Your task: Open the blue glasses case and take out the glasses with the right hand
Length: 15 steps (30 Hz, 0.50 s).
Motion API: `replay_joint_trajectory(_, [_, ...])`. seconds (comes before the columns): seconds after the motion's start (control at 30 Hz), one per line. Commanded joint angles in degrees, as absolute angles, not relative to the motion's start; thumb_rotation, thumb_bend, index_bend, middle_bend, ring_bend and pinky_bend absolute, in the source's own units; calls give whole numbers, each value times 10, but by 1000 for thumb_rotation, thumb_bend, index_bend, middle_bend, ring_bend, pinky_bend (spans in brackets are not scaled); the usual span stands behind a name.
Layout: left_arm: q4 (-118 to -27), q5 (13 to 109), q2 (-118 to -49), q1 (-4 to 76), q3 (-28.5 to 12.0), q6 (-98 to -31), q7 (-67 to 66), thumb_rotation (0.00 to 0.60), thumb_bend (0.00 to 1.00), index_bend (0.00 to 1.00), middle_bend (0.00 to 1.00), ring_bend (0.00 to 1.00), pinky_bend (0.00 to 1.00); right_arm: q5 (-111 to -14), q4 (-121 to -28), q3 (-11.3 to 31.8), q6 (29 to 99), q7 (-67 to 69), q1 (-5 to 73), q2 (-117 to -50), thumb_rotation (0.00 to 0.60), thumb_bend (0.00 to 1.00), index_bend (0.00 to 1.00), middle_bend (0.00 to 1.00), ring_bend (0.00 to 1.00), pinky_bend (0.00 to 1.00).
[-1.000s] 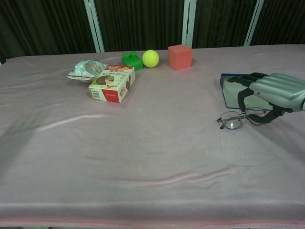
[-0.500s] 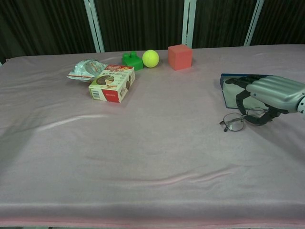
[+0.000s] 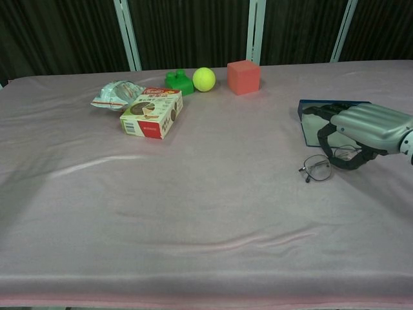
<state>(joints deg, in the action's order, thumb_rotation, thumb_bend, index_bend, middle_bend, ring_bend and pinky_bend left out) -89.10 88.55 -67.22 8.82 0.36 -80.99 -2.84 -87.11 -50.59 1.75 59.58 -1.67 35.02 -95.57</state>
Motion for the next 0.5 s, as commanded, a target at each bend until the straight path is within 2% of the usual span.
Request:
replay_joint_trajectory(0.03, [-891, 886, -672, 88, 4, -810, -27, 600, 422, 0, 0, 1, 137, -872, -510, 19, 596, -17, 352, -956, 600, 551, 734, 84, 6, 0])
replay_joint_trajectory(0.3, [-891, 888, -669, 87, 4, -814, -20, 600, 421, 0, 0, 1, 137, -864, -540, 42, 583, -26, 378, -979, 600, 551, 736, 86, 7, 0])
replay_joint_trajectory(0.5, [-890, 890, -667, 87, 3, -815, -12, 600, 422, 0, 0, 1, 137, -839, -556, 77, 556, -48, 416, -1030, 600, 551, 735, 95, 13, 0])
